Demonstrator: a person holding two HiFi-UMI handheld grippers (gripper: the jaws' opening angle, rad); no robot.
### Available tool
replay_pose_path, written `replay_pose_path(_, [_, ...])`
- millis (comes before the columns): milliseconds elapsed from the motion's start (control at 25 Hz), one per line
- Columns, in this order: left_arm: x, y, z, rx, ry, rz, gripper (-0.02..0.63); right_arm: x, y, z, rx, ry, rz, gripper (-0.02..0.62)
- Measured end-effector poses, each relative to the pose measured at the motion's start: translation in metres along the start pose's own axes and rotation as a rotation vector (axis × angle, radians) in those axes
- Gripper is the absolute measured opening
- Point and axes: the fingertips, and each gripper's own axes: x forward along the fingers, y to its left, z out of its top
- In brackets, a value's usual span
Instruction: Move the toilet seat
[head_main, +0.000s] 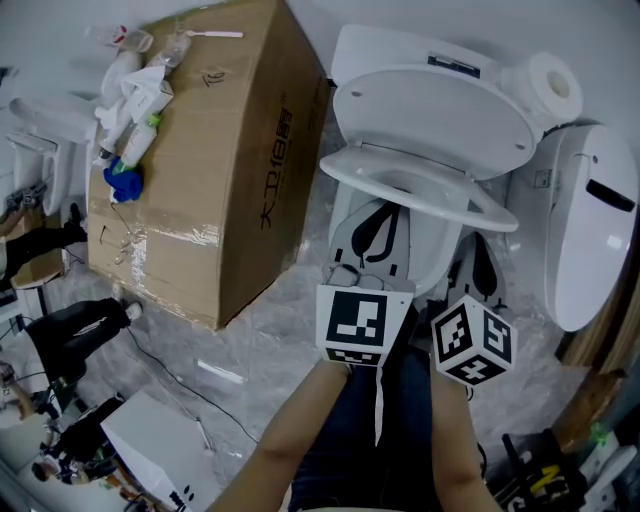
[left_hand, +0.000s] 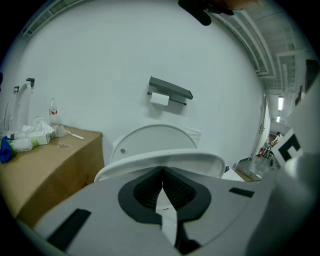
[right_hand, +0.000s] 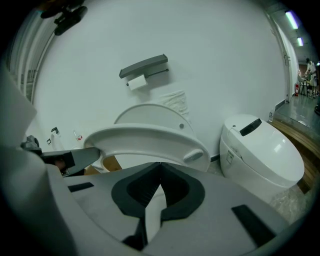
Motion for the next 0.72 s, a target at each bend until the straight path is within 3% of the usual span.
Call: replay_pose_path(720, [0.065, 0.013, 0.051, 0.034, -0.044, -0.035, 0.015, 0.040, 0.011, 0.018, 0.050, 0.013, 0.037, 0.017])
